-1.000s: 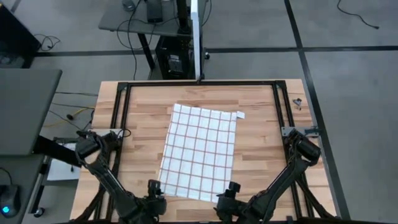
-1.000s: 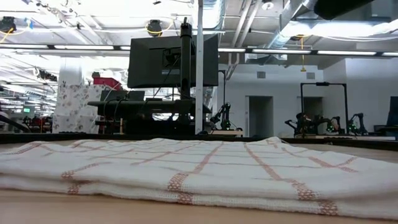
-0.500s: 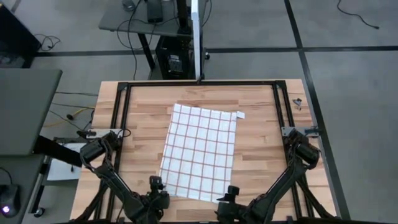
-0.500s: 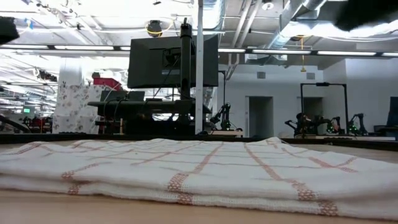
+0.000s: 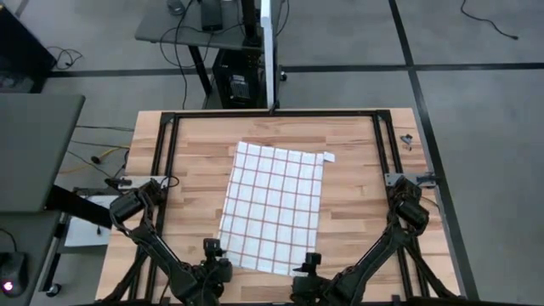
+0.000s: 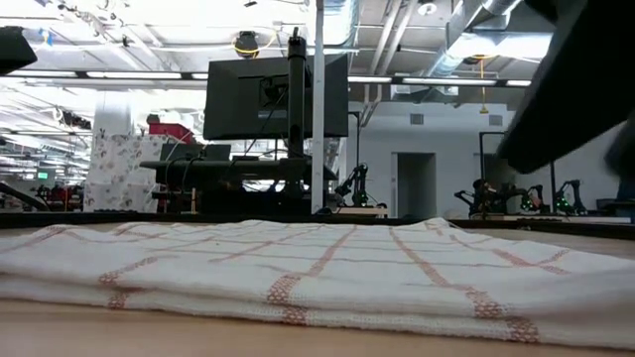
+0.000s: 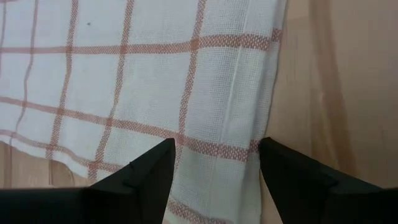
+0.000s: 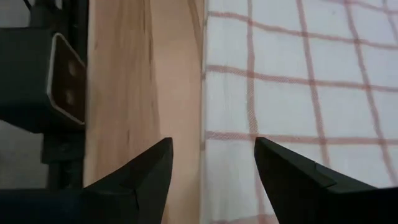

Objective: Roll towel
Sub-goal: Roll the white towel

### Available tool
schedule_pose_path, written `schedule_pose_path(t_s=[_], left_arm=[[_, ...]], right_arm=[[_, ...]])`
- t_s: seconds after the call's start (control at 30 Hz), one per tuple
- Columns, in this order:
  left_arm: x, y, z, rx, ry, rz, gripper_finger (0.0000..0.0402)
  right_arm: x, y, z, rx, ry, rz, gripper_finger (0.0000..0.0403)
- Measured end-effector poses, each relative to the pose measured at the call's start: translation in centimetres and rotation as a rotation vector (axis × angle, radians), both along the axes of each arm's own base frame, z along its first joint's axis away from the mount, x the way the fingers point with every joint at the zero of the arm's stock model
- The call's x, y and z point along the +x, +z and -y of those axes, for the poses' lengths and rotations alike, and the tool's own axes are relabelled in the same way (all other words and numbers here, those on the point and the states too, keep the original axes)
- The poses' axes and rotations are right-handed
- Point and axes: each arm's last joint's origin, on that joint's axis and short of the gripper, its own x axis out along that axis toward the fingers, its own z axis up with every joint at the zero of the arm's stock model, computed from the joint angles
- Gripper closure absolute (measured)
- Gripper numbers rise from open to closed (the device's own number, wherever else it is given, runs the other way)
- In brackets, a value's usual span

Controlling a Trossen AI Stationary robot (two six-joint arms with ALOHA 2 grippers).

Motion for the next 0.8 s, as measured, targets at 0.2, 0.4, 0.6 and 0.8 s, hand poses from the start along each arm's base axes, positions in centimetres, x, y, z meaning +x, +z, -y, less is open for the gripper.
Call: schedule_pose_path(t_s=[0.2,0.4,0.6,0.8], left_arm=[[-0.2,0.0,0.2,-0.007,0.002,0.002,0.0187],[-0.3,0.0,0.2,-0.01,0.003,0.0,0.0187],[-0.4,0.0,0.3,-0.012,0.0,-0.003,0.0187],[-0.4,-0.1,0.3,0.001,-0.029,-0.017,0.0187]], right_arm=[[-0.3,-2.5,-0.4,-0.031,0.051,-0.09,0.0204],[-0.6,-2.7,0.4,-0.05,-0.032,-0.132,0.021],[-0.5,-3.2,0.5,-0.086,-0.003,-0.147,0.0212],[-0.7,-3.9,0.8,-0.13,-0.007,-0.186,0.022]])
